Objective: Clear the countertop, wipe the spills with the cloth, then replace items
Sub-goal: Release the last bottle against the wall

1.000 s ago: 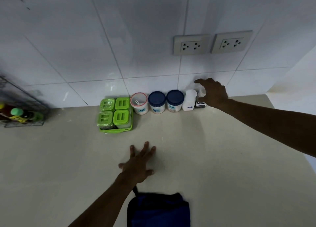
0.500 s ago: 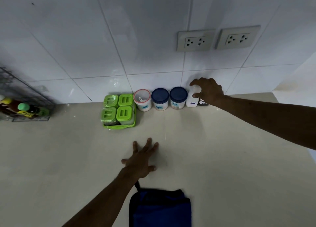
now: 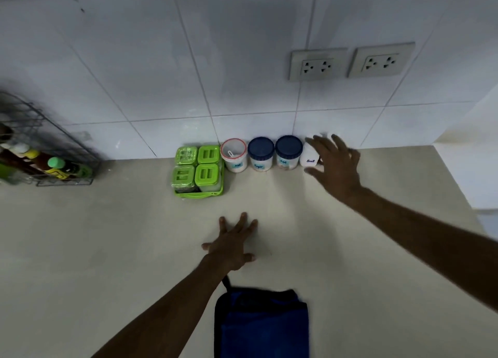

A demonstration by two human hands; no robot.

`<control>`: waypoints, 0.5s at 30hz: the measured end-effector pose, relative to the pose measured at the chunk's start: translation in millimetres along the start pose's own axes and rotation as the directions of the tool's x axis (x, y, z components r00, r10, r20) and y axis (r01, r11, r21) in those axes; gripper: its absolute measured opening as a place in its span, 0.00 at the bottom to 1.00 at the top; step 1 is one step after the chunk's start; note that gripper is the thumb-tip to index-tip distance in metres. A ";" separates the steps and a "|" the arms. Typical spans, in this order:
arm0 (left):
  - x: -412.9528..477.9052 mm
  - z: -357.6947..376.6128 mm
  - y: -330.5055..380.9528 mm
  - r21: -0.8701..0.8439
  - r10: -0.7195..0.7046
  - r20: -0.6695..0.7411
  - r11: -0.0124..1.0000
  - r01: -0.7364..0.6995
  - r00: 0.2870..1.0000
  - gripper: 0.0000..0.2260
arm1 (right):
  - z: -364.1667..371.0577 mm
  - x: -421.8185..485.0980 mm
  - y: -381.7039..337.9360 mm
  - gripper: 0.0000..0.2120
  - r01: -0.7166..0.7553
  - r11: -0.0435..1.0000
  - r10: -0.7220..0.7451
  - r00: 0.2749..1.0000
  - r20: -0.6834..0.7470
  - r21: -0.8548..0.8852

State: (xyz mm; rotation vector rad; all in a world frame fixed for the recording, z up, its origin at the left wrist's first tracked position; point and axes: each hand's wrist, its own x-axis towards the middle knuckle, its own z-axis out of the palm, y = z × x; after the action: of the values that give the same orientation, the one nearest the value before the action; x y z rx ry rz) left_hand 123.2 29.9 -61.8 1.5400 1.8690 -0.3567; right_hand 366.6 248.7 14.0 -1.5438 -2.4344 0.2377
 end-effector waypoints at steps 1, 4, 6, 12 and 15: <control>-1.6 0.8 -0.3 -0.001 0.002 -0.015 1.000 -0.002 1.000 0.43 | 5.6 -30.9 -12.2 0.35 0.025 0.999 -0.025 0.999 -0.021 0.026; -12.8 5.9 -3.4 -0.001 0.009 -0.022 1.000 -0.009 1.000 0.38 | 33.0 -146.2 -50.5 0.27 0.140 0.973 -0.154 0.986 0.066 0.182; -26.5 16.6 -10.7 -0.006 0.032 -0.059 0.999 -0.032 0.998 0.32 | 54.5 -228.9 -72.6 0.26 0.225 0.946 -0.262 0.955 0.140 0.234; -117.8 110.3 -25.1 0.045 0.297 -0.290 0.954 -0.297 0.910 0.24 | 86.2 -366.0 -117.8 0.15 0.235 0.962 -0.269 0.910 0.316 0.142; -154.0 154.7 -30.0 0.166 0.460 -0.190 0.886 -0.434 0.867 0.27 | 77.9 -384.4 -129.4 0.20 0.241 0.965 -0.260 0.912 0.316 0.100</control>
State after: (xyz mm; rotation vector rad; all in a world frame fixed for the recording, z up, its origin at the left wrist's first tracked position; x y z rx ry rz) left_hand 155.9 -187.1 -80.9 2.1100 1.5995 -0.0796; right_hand 388.7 -154.6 -72.4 -1.2290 -2.8180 0.5504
